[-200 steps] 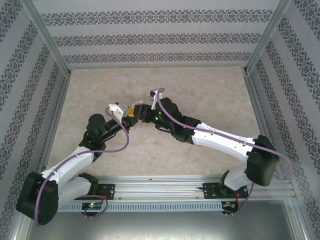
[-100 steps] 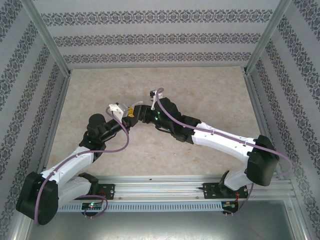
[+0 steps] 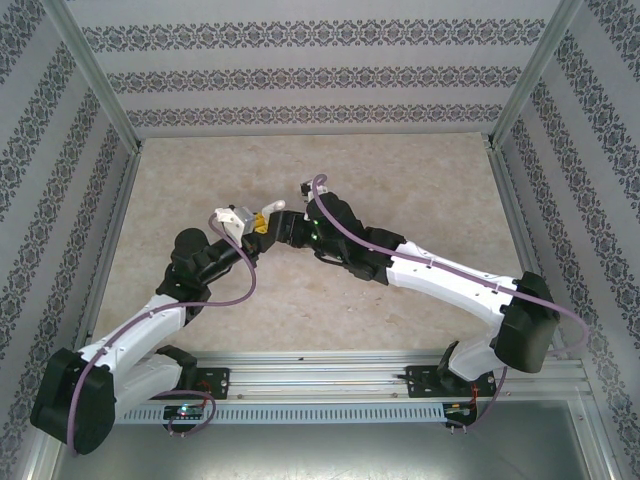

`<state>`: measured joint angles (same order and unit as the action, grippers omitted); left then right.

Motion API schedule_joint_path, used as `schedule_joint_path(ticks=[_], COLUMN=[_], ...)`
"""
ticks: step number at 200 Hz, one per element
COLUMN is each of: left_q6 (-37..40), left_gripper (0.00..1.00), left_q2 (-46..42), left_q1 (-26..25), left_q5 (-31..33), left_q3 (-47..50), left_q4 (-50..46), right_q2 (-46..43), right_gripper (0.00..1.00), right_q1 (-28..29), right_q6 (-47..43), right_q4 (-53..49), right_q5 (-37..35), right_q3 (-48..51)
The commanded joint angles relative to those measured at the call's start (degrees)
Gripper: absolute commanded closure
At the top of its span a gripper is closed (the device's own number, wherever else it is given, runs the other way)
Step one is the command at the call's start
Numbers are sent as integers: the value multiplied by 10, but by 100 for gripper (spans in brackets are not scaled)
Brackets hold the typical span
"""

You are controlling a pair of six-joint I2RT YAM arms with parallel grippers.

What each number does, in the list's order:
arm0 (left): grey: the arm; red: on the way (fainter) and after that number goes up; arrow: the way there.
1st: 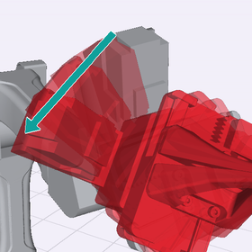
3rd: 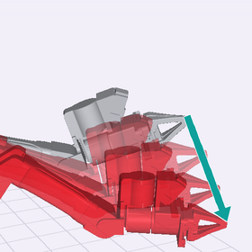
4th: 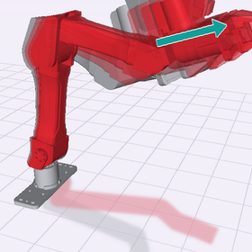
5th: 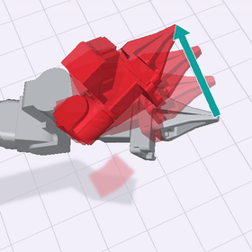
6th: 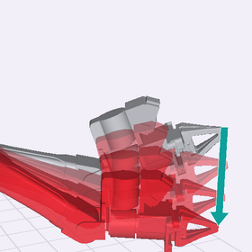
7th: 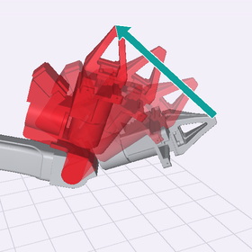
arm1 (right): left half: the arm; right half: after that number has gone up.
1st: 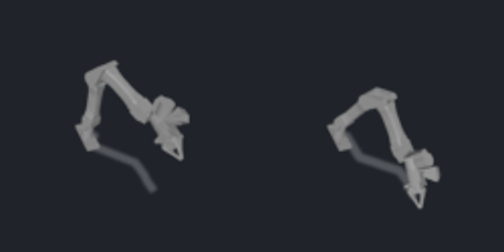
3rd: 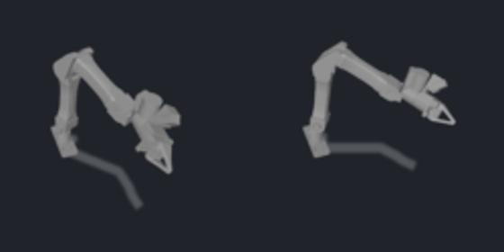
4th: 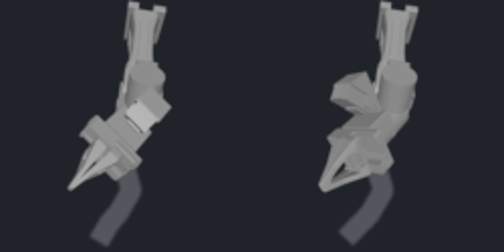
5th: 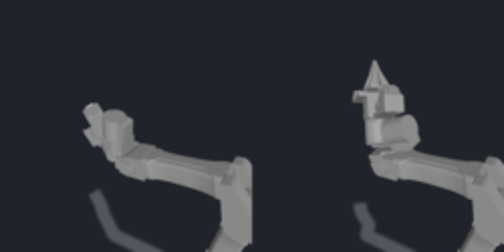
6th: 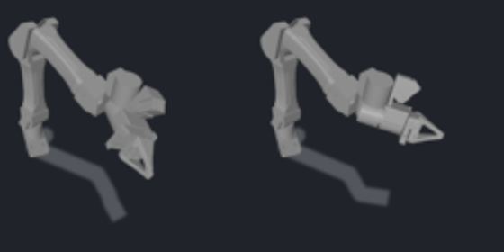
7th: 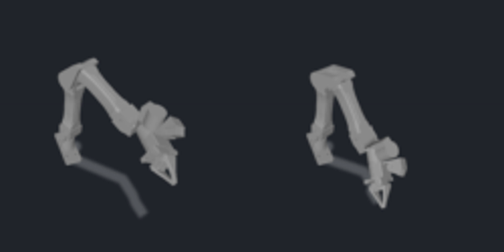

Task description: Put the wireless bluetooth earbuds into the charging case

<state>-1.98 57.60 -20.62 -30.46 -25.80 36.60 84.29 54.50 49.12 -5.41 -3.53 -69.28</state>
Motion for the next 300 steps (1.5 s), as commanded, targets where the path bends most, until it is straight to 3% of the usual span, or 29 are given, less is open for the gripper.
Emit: schedule_joint_path(ticks=[1, 69, 114, 151, 300], left_q6=[-10, -17, -22, -23, -23], left_gripper=[100, 100, 100, 100, 100], left_q2=[-21, -23, -22, -19, -15], left_q1=[-3, -3, -3, -3, -3], left_q5=[-9, -30, -41, -46, -57], left_q3=[-17, -18, -21, -22, -22], left_q4=[47, 24, 16, 14, 13], right_q2=[-22, -49, -41, -27, -4], right_gripper=[50, 51, 72, 80, 84], right_q1=[-8, -19, -25, -26, -56], right_q6=[-17, -26, -25, -25, -15], right_q4=[-54, -55, -41, -42, -49], right_q5=[-8, 55, 108, 139, 167], right_q3=[-9, -10, -24, -46, -60])
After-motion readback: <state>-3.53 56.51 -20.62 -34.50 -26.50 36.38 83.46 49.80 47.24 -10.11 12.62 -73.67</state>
